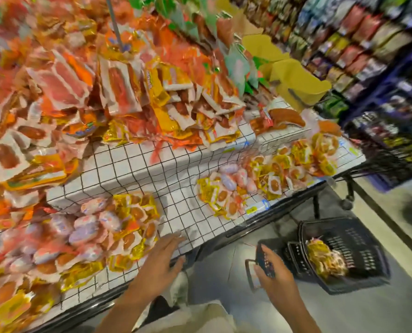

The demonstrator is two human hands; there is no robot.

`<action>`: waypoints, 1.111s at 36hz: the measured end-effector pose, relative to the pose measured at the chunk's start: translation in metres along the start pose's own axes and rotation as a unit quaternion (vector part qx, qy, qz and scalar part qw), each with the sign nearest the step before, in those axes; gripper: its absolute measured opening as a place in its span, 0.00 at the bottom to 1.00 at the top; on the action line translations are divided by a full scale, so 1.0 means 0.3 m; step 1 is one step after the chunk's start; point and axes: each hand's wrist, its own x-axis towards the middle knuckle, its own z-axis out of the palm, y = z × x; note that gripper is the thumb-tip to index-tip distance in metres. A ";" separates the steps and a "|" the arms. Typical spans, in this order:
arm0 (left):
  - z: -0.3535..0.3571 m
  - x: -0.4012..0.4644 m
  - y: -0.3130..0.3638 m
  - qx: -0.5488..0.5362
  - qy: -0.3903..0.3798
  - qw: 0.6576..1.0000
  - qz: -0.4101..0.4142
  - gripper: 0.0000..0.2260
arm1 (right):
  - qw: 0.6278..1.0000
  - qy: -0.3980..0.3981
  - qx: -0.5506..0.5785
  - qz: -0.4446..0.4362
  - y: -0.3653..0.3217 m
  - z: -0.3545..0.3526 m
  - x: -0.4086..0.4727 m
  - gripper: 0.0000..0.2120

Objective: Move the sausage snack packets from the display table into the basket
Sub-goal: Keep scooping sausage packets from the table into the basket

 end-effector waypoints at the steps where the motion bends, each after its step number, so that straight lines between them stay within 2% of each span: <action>1: 0.000 0.042 0.009 -0.005 -0.007 1.000 0.006 0.20 | 1.000 0.008 -0.005 -0.002 -0.011 -0.010 0.014 0.26; 4: 0.013 0.143 0.025 -0.024 -0.030 0.999 0.015 0.21 | 1.000 0.022 -0.017 0.003 -0.049 -0.037 0.047 0.26; 9: 0.043 0.290 0.038 -0.007 -0.071 0.997 0.037 0.25 | 0.997 0.062 0.034 0.020 -0.091 -0.073 0.072 0.26; 12: 0.045 0.351 0.046 -0.011 -0.090 0.996 0.024 0.28 | 0.995 0.080 0.057 0.024 -0.101 -0.084 0.081 0.26; 19: 0.061 0.457 0.040 -0.009 -0.096 0.995 -0.017 0.26 | 0.995 0.076 0.065 0.027 -0.079 -0.151 0.173 0.26; 25: 0.093 0.506 0.075 -0.007 -0.053 0.998 -0.034 0.24 | 0.997 0.058 0.058 0.002 -0.077 -0.260 0.370 0.27; 30: 0.114 0.535 0.150 0.013 0.019 0.999 -0.039 0.18 | 0.999 0.020 0.005 -0.038 -0.121 -0.368 0.593 0.35; 35: 0.166 0.537 0.235 -0.008 0.071 0.990 -0.119 0.17 | 0.977 -0.022 -0.048 -0.206 -0.172 -0.450 0.790 0.34; 37: 0.194 0.540 0.268 0.002 0.089 0.985 -0.146 0.19 | 0.970 -0.038 -0.103 -0.217 -0.179 -0.458 0.882 0.34; 40: 0.221 0.534 0.307 -0.006 0.105 0.977 -0.185 0.23 | 0.950 -0.093 -0.217 -0.204 -0.183 -0.448 0.985 0.41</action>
